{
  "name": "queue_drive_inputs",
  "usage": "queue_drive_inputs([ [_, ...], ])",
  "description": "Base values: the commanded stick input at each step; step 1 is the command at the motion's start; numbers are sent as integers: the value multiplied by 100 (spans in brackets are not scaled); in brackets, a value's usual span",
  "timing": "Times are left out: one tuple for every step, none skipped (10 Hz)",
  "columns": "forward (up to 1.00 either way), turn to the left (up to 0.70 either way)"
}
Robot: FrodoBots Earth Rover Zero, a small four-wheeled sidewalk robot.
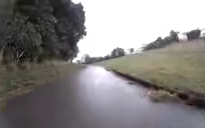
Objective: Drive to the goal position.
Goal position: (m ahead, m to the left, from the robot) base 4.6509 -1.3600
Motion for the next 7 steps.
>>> queue_drive_inputs([
  [4,15],
  [4,9],
  [4,0],
  [4,0],
  [4,0],
  [4,0],
  [4,-7],
])
